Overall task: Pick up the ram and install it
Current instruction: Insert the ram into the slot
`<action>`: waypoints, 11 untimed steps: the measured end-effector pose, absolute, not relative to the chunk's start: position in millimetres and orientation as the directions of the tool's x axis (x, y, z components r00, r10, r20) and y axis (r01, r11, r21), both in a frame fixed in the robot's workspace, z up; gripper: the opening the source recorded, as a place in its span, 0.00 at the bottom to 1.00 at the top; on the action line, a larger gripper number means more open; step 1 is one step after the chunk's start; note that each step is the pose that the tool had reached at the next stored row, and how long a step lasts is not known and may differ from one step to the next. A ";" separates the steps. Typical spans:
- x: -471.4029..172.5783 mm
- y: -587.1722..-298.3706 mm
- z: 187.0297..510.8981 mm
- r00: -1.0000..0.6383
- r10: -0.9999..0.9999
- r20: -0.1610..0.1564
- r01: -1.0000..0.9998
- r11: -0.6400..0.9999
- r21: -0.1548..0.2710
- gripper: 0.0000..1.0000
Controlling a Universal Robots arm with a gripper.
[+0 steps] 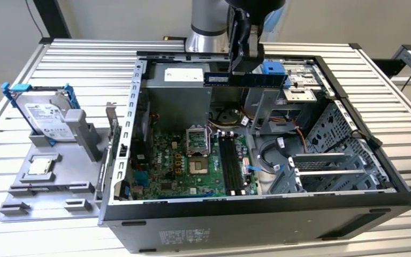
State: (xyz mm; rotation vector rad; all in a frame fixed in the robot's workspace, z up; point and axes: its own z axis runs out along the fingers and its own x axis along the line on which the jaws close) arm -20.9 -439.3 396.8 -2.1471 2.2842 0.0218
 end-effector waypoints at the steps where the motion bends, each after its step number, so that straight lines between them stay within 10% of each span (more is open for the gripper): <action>1: -20.9 -439.3 396.8 -0.063 -0.998 -0.014 -0.998 0.063 0.006 0.00; 11: -20.9 -439.3 396.8 -0.176 -0.984 -0.014 -0.984 0.176 0.006 0.00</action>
